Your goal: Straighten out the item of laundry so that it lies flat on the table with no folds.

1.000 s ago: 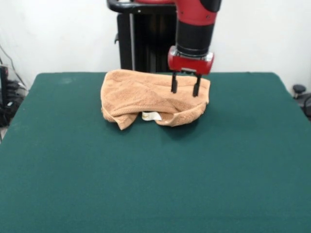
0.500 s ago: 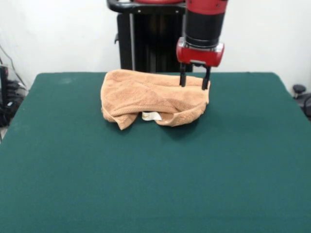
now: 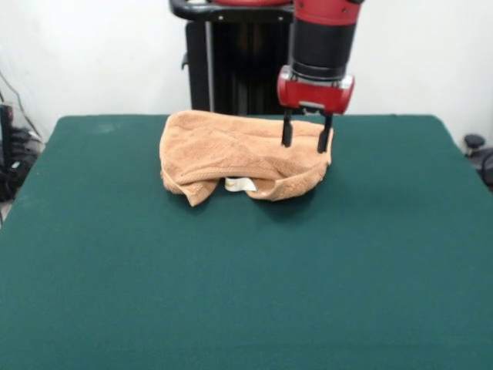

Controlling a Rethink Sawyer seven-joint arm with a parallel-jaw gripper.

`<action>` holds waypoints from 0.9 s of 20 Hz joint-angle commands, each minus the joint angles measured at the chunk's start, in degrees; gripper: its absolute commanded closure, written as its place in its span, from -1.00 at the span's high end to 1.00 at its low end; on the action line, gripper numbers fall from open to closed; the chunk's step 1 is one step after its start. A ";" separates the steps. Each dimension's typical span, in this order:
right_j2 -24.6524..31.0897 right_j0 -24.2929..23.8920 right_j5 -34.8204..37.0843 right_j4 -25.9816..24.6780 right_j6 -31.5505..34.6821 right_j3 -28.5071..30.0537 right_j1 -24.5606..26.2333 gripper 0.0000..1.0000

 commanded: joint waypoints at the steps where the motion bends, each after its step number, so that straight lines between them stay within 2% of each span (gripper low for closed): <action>1: 4.60 1.91 -8.35 4.50 18.90 1.64 5.39 1.00; 11: 6.93 1.08 -14.89 5.98 19.15 1.22 9.24 1.00; 18: 7.42 0.78 -13.72 6.83 18.27 1.53 9.74 1.00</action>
